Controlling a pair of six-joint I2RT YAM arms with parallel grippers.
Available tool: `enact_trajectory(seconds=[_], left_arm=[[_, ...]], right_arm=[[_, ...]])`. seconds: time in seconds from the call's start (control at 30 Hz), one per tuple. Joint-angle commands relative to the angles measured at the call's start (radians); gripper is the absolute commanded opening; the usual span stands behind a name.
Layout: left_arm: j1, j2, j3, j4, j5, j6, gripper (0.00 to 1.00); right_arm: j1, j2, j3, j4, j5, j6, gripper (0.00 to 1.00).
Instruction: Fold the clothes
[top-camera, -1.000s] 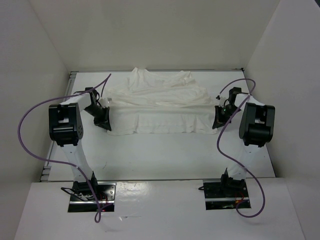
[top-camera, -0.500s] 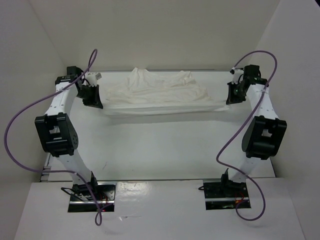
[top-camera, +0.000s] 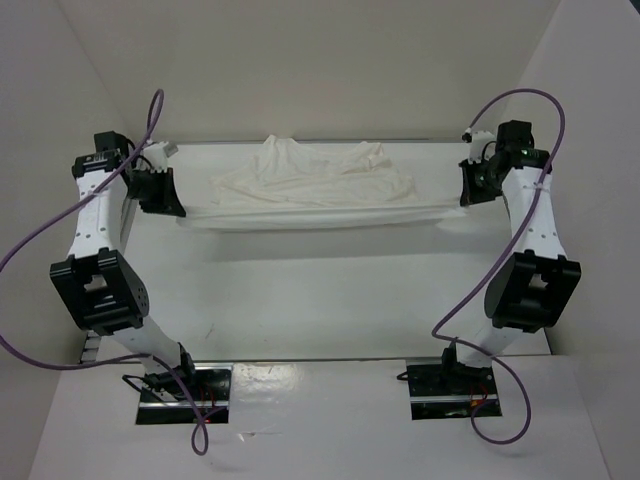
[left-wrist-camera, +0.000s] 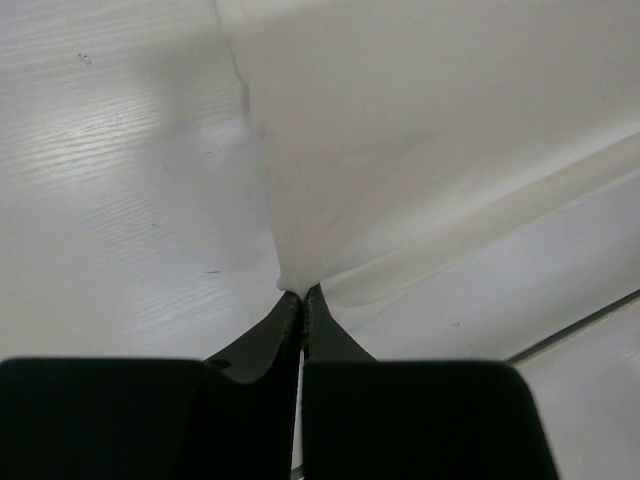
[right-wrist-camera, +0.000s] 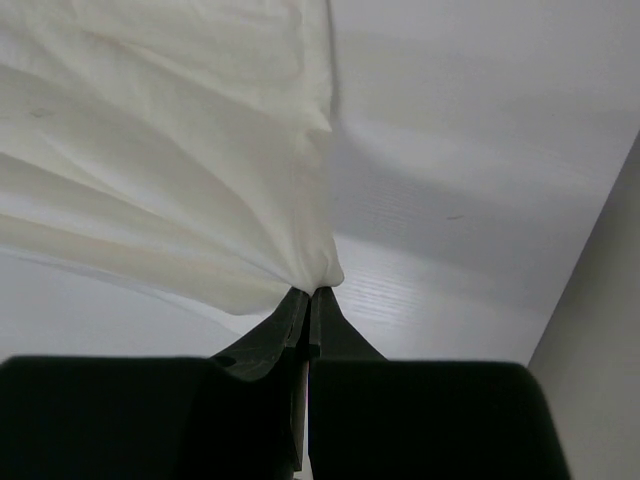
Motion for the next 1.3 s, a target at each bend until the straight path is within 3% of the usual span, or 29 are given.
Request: enact_trajectory(seconds=[0.0, 0.3, 0.6, 1.27], left_arm=[[0.033, -0.087, 0.065, -0.037, 0.054, 0.077, 0.00], [0.053, -0.179, 0.157, -0.017, 0.118, 0.057, 0.00], [0.071, -0.220, 0.257, -0.006, 0.189, 0.025, 0.00], [0.100, -0.213, 0.548, -0.046, 0.200, 0.005, 0.00]], right_arm=[[-0.014, -0.110, 0.088, -0.061, 0.023, -0.066, 0.00], [-0.014, -0.248, 0.129, 0.057, 0.043, -0.019, 0.00], [-0.032, -0.248, 0.226, 0.038, 0.025, -0.019, 0.00], [-0.052, -0.267, 0.385, -0.038, -0.048, -0.057, 0.00]])
